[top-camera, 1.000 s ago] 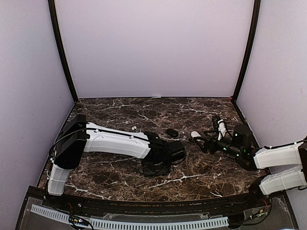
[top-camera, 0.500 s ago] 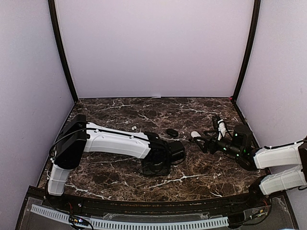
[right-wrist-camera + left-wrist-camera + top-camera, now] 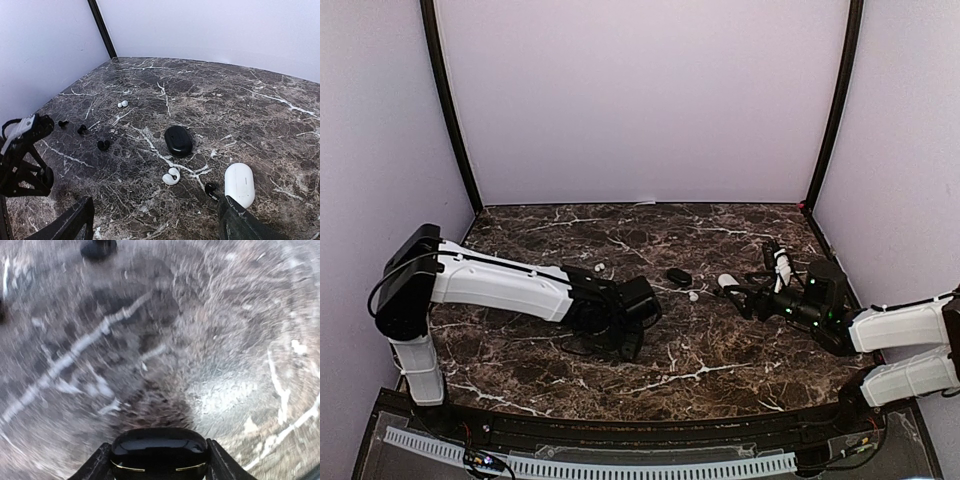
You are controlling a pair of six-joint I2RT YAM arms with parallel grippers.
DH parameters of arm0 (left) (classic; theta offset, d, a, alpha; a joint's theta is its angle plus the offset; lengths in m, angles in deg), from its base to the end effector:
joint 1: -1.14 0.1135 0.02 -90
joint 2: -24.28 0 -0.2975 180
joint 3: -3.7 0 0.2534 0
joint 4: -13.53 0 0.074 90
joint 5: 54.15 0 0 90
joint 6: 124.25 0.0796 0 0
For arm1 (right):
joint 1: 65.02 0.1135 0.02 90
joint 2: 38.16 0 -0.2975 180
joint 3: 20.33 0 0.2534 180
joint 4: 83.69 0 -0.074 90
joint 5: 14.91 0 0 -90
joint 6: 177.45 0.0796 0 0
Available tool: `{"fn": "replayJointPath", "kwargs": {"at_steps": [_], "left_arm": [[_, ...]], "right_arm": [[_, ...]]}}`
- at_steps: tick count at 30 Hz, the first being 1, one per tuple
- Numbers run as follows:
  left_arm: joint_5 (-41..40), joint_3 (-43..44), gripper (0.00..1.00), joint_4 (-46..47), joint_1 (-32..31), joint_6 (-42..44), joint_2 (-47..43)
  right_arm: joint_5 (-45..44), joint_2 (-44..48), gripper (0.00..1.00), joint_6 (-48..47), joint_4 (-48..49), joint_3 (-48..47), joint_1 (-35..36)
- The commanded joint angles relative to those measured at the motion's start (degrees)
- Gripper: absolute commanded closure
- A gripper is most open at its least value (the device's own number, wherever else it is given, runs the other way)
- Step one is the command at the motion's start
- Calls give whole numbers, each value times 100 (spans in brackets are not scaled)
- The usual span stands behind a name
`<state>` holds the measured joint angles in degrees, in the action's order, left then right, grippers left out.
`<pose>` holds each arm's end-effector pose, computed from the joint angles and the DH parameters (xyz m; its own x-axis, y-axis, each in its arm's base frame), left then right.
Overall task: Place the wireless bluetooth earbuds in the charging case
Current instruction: Pick up the charging case from the center of the board, then pass from the left arm to the right
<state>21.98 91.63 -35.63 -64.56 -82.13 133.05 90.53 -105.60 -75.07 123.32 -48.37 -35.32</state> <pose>0.1838 -0.3606 0.1629 -0.8906 0.2226 -0.3965 0.2840 0.9533 -0.1026 0.2057 0.1417 0.1951 -0.3329 0.0481 -0.9418 -0.6471 0.7148 0.2652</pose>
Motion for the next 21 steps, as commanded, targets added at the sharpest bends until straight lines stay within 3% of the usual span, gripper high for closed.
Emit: {"fn": "replayJointPath", "kwargs": {"at_steps": [1,6,11,16,21], "left_arm": [[863,-630,37,1280,362,1455,-854],[2050,-1430,37,2365,759,2163,-1542],[3023,-1968,37,3225,839,2827,-1952],[3855,-2527,37,4104,933,3197,-2299],[4975,-2709,39,4533,1290,3390,-2255]], "right_arm": [[64,92,15,-74,260,-3,28],[391,92,14,-59,620,103,39],[838,9,8,181,1650,407,56],[336,222,3,632,2997,1006,41],[1954,113,8,-451,1888,387,105]]}}
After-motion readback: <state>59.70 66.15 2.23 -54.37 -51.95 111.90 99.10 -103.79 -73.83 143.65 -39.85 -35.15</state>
